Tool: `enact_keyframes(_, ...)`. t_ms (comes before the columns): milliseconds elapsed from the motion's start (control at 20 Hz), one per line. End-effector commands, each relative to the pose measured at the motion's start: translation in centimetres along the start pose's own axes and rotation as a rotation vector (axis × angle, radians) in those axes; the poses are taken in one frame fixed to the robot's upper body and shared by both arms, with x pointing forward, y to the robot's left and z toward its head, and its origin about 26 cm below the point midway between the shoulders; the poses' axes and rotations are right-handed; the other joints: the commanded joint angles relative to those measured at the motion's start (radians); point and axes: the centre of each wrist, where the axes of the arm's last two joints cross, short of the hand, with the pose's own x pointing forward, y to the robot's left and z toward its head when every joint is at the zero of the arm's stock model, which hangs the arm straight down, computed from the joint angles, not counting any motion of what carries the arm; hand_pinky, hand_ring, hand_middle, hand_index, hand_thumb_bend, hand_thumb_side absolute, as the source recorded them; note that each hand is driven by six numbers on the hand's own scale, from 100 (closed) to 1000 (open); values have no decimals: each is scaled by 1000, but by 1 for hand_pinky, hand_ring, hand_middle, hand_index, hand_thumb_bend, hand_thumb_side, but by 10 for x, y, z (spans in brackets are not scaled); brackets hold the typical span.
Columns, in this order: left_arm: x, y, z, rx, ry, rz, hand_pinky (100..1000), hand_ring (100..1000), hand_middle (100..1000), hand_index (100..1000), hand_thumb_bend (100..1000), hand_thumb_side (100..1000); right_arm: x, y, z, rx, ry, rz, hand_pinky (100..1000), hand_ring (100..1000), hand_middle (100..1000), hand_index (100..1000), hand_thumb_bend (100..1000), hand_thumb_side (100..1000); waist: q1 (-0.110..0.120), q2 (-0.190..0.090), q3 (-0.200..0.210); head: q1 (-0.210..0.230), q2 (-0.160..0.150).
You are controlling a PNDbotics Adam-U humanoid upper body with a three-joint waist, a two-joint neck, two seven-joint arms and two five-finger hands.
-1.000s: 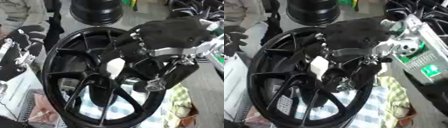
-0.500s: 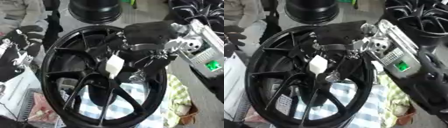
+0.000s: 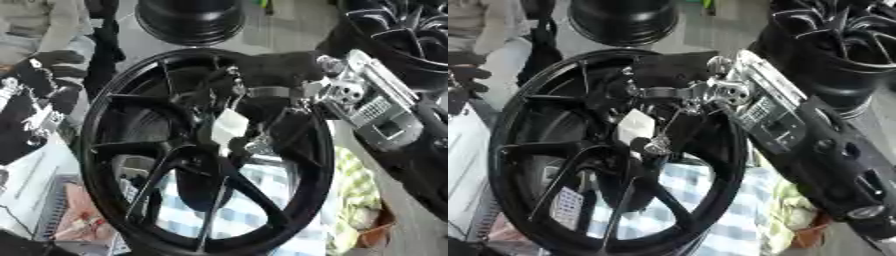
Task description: Pull the pin out of the wheel hub.
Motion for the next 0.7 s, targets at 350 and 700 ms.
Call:
enact_keyframes(350,5,4,-3,-5,-18,-22,719,776,785,864,376,680,-11,2,5,-3,40,-1,753,834,816,913,262,172,7,-11,-1,0,5)
enact_keyframes(700,5,4,-3,-5,-17,-23,719,776,785,864,374,681,-10,1,8,3,42,-1,753,820,791,911,255,205,6,-11,-4,1,5)
